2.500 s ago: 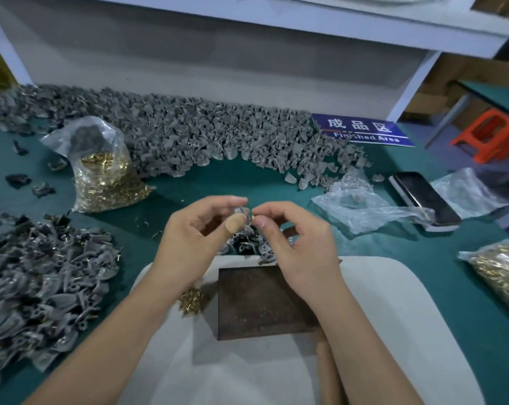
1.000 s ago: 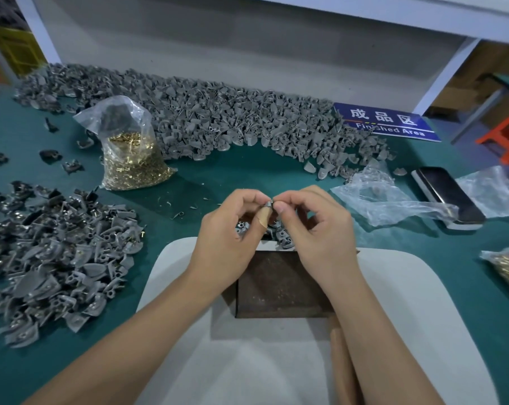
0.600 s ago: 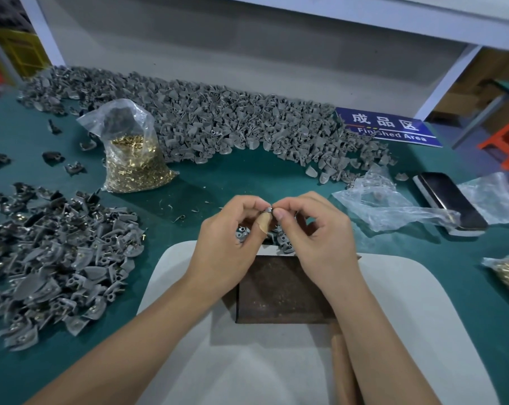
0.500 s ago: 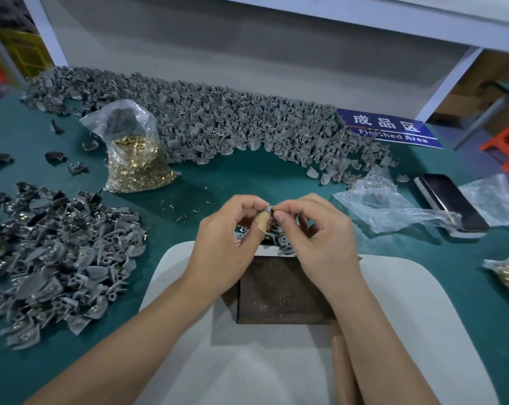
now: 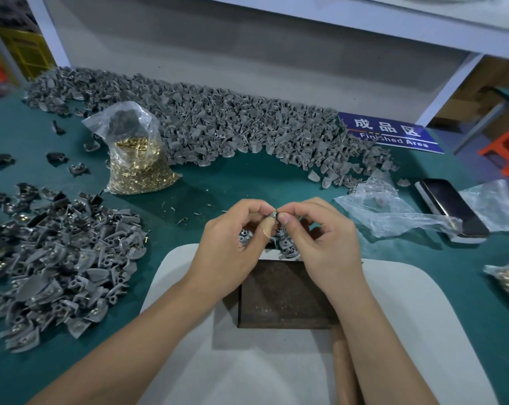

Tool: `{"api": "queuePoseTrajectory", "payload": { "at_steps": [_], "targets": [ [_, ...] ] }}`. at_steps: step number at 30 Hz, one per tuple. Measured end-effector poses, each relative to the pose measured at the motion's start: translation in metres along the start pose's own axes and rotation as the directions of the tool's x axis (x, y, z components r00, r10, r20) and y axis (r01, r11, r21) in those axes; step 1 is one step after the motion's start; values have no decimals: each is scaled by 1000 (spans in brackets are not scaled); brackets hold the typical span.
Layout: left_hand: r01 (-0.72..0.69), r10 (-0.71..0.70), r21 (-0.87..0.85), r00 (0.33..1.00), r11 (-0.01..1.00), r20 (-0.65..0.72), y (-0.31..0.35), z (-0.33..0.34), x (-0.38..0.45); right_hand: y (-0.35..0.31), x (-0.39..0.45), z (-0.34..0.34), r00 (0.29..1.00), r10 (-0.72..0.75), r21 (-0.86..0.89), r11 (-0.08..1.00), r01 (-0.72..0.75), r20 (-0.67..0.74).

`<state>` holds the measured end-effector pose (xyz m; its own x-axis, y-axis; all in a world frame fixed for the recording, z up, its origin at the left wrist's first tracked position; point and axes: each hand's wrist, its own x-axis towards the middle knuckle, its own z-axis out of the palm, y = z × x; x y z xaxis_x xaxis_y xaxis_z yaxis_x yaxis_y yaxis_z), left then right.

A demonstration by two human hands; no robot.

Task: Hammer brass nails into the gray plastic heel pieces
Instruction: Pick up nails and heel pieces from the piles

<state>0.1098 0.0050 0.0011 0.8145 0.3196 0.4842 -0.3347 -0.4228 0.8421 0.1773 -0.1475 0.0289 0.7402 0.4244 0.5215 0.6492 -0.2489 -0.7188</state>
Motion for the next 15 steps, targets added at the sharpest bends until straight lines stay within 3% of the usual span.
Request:
{"api": "queuePoseTrajectory", "payload": {
  "at_steps": [6, 15],
  "targets": [
    [-54, 54, 54, 999, 997, 4, 0, -1, 1, 0, 2, -2, 1000, -11, -46, 999, 12, 25],
    [-3, 2, -19, 1000, 1000, -2, 6, -1, -1, -5, 0, -4, 999, 45, 77, 996, -47, 22]
  ]
}}
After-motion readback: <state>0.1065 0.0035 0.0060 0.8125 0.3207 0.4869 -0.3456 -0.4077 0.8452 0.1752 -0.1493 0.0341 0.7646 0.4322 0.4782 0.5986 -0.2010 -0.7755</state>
